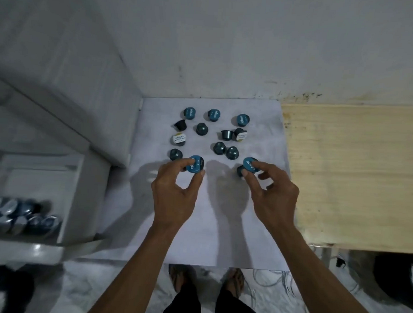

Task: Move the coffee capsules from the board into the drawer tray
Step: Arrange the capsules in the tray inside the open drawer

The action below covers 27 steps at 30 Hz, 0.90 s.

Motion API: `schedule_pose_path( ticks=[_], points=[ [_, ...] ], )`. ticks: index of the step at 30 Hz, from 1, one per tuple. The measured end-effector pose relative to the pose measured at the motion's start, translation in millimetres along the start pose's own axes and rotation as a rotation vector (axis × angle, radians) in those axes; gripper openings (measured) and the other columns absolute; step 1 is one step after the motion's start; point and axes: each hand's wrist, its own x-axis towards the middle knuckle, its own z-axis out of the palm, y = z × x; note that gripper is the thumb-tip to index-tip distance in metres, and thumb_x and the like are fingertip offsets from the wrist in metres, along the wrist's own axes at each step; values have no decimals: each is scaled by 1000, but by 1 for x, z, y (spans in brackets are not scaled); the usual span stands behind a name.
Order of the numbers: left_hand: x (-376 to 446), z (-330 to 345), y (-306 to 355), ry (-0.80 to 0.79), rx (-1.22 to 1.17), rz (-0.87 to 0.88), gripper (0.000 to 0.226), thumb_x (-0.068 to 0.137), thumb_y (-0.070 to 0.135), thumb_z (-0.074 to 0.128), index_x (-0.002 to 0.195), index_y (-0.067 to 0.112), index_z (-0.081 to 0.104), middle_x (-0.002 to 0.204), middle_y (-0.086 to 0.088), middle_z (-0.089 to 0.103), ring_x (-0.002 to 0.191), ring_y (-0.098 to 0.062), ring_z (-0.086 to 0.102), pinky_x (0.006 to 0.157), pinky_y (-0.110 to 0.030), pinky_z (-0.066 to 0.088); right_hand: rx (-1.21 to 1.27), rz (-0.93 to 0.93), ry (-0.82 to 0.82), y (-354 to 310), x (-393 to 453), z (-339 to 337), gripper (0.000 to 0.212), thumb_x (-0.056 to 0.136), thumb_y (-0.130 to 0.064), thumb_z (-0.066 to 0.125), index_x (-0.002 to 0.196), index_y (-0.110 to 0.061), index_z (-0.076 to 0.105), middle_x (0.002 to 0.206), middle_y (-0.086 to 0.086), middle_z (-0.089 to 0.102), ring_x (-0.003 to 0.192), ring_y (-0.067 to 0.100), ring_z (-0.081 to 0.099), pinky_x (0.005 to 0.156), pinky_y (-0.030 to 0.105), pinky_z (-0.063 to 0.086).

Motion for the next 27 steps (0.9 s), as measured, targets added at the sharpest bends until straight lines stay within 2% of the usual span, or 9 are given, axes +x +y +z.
schedule_pose_path(
  ticks=[4, 8, 12, 16, 19, 21, 22, 24, 27],
  points=[
    [0, -49, 10, 12, -39, -25, 24, 78, 18, 80, 99, 16, 69, 98, 4, 71, 91, -11, 64, 79, -13, 44, 87, -7, -45, -43, -8, 4, 24, 80, -29, 78, 101, -19, 73, 86, -3, 69, 76, 11, 63, 56, 19, 45],
    [-3, -111, 6, 28, -37, -43, 30, 76, 14, 81, 99, 27, 67, 98, 9, 70, 90, 0, 60, 76, -10, 43, 160, 34, -113, -90, -29, 22, 23, 79, -30, 79, 99, -22, 73, 89, -2, 70, 77, 12, 64, 58, 27, 50],
    [0, -184, -13, 73, 42, -5, 31, 74, 14, 83, 101, 22, 69, 97, 7, 69, 86, 6, 58, 72, -6, 42, 194, 20, -210, -142, -52, 55, 20, 79, -29, 79, 97, -24, 72, 92, -10, 72, 75, 10, 65, 57, 31, 52],
    [10, -265, -46, 33, 102, 1, 34, 74, 14, 82, 103, 24, 67, 101, 6, 67, 87, 12, 55, 70, -2, 41, 183, -27, -266, -196, -83, 99, 21, 79, -30, 79, 98, -24, 73, 84, -12, 70, 66, 7, 62, 56, 18, 47],
    [21, -320, -79, -20, 131, -42, 34, 77, 21, 80, 103, 32, 62, 103, 5, 67, 80, -3, 60, 68, -5, 45, 206, -36, -297, -234, -104, 134, 19, 79, -28, 79, 98, -24, 74, 79, -15, 68, 56, 7, 59, 52, 13, 43],
    [27, -349, -101, -57, 159, -106, 29, 78, 24, 80, 103, 28, 65, 103, 8, 67, 81, -7, 61, 70, -6, 46, 203, -30, -310, -255, -115, 158, 19, 80, -27, 79, 98, -24, 74, 76, -12, 67, 49, 9, 57, 51, 11, 42],
    [30, -362, -110, -75, 167, -129, 28, 78, 26, 80, 103, 27, 67, 102, 9, 67, 83, -8, 61, 73, -9, 47, 192, -37, -318, -264, -121, 170, 19, 80, -26, 79, 98, -24, 74, 76, -13, 67, 52, 8, 59, 51, 10, 42],
    [37, -383, -129, -111, 187, -147, 24, 78, 25, 79, 100, 27, 69, 97, 10, 68, 85, -8, 63, 78, -22, 51, 153, -41, -361, -282, -131, 193, 19, 79, -25, 79, 97, -23, 74, 78, -14, 68, 67, 5, 63, 56, 8, 44],
    [48, -397, -145, -172, 204, -162, 21, 78, 23, 79, 96, 28, 70, 92, 9, 68, 81, -5, 61, 74, -21, 46, 124, -50, -426, -299, -140, 219, 17, 78, -24, 80, 94, -23, 74, 84, -20, 69, 73, 5, 63, 62, 7, 44]
  ],
)
